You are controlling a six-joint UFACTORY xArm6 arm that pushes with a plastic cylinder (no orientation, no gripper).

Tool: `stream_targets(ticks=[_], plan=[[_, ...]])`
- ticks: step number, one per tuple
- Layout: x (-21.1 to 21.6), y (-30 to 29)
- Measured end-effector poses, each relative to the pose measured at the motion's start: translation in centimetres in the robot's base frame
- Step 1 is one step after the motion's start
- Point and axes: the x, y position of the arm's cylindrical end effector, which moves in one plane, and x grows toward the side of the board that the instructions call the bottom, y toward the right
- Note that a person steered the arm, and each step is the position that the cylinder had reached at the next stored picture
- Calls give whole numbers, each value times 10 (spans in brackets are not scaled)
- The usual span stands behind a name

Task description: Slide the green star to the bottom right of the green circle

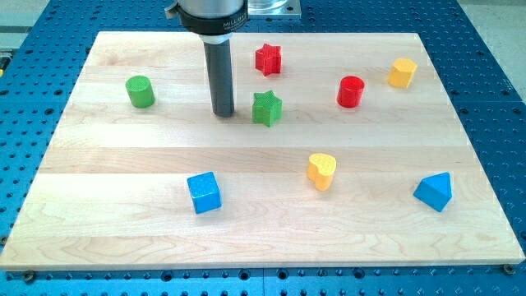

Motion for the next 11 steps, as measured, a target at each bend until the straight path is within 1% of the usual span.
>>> stream_targets(ticks=[3, 4, 5, 6, 7, 8, 9, 10, 11], plan=[[0, 0], [6, -2], [40, 32], [51, 80], [30, 126], [10, 112], [13, 37], [14, 16], [7, 21]])
